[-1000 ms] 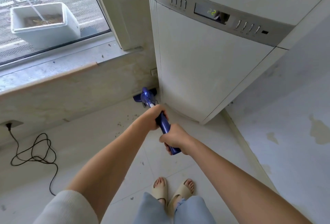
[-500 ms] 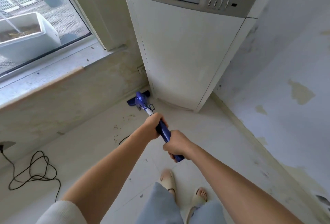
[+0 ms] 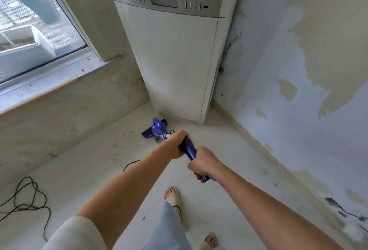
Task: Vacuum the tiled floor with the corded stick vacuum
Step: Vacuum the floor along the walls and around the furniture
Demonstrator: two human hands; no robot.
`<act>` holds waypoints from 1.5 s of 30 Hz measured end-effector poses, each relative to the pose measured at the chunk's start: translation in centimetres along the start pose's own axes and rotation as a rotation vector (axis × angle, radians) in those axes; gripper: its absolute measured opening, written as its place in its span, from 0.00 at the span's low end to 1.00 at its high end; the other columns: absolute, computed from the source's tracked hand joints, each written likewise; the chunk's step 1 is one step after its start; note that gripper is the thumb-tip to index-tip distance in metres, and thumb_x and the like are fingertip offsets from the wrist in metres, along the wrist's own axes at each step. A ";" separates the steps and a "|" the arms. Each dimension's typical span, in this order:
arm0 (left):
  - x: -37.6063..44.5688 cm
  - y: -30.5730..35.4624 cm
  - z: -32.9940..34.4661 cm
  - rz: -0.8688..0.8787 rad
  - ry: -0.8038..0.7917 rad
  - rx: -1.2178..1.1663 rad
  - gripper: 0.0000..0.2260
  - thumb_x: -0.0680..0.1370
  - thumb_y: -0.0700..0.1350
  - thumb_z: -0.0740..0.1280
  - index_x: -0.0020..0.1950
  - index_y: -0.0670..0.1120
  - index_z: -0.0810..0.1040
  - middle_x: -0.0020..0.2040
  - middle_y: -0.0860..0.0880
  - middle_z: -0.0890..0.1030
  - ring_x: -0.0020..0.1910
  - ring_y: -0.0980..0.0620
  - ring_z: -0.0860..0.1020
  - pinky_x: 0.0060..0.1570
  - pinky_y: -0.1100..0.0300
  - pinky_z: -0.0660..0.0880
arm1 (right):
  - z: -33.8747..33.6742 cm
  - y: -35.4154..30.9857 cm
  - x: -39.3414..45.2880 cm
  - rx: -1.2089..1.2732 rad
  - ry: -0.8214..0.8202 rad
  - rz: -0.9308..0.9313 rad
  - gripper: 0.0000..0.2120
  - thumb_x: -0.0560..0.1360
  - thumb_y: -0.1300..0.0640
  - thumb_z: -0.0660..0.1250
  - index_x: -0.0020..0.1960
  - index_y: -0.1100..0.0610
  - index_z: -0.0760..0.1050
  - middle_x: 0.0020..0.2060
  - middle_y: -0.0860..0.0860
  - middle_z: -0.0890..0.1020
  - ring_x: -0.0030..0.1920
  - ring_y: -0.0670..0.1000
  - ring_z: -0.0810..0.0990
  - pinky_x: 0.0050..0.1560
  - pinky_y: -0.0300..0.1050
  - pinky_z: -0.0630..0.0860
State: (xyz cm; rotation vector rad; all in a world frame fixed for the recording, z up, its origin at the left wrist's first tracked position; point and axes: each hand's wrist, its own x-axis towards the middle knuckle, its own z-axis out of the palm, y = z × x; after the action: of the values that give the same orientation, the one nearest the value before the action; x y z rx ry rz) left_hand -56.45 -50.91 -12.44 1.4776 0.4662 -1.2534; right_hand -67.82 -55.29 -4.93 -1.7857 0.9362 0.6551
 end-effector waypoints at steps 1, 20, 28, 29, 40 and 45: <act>-0.7 -1.0 0.5 -0.004 -0.016 0.013 0.07 0.68 0.31 0.60 0.43 0.39 0.67 0.32 0.43 0.73 0.30 0.48 0.74 0.29 0.59 0.74 | 0.4 1.1 -0.8 0.012 0.011 0.006 0.16 0.74 0.68 0.60 0.61 0.61 0.67 0.39 0.56 0.76 0.28 0.48 0.74 0.26 0.38 0.71; -9.5 -10.6 10.4 -0.157 -0.259 0.336 0.09 0.75 0.32 0.60 0.35 0.39 0.70 0.29 0.45 0.73 0.31 0.50 0.72 0.36 0.60 0.72 | 1.7 12.2 -13.2 0.499 0.197 0.125 0.12 0.75 0.66 0.63 0.57 0.61 0.67 0.36 0.55 0.75 0.28 0.48 0.75 0.26 0.38 0.73; -7.0 -4.8 6.0 -0.243 -0.384 0.607 0.07 0.73 0.33 0.61 0.38 0.43 0.69 0.28 0.48 0.72 0.28 0.54 0.70 0.34 0.64 0.71 | 6.1 4.5 -9.3 0.957 0.262 0.152 0.04 0.74 0.68 0.61 0.46 0.62 0.68 0.32 0.57 0.72 0.17 0.47 0.71 0.25 0.41 0.73; -6.6 -3.8 5.4 -0.252 -0.389 0.597 0.06 0.73 0.33 0.62 0.40 0.43 0.69 0.28 0.48 0.72 0.27 0.55 0.70 0.33 0.65 0.72 | 6.2 3.5 -8.7 0.985 0.251 0.138 0.04 0.74 0.68 0.61 0.46 0.62 0.68 0.33 0.57 0.72 0.17 0.48 0.72 0.25 0.41 0.74; -2.2 1.3 1.8 -0.222 -0.415 0.785 0.08 0.75 0.32 0.60 0.38 0.43 0.67 0.25 0.47 0.71 0.26 0.54 0.68 0.30 0.63 0.71 | 9.1 -2.5 -2.7 1.164 0.283 0.117 0.06 0.70 0.68 0.60 0.46 0.61 0.67 0.30 0.56 0.71 0.22 0.50 0.74 0.28 0.42 0.75; -0.6 1.6 1.9 -0.181 -0.380 0.729 0.10 0.76 0.33 0.58 0.36 0.43 0.67 0.26 0.48 0.70 0.27 0.54 0.68 0.29 0.63 0.70 | 8.0 -2.1 -1.4 1.033 0.245 0.119 0.08 0.71 0.66 0.62 0.48 0.61 0.67 0.32 0.56 0.73 0.24 0.50 0.75 0.27 0.41 0.75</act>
State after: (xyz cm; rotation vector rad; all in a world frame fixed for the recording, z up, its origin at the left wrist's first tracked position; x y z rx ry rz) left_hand -56.19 -52.95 -10.85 1.7443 -0.1437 -1.9288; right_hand -67.01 -47.00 -5.76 -0.8868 1.2438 -0.0348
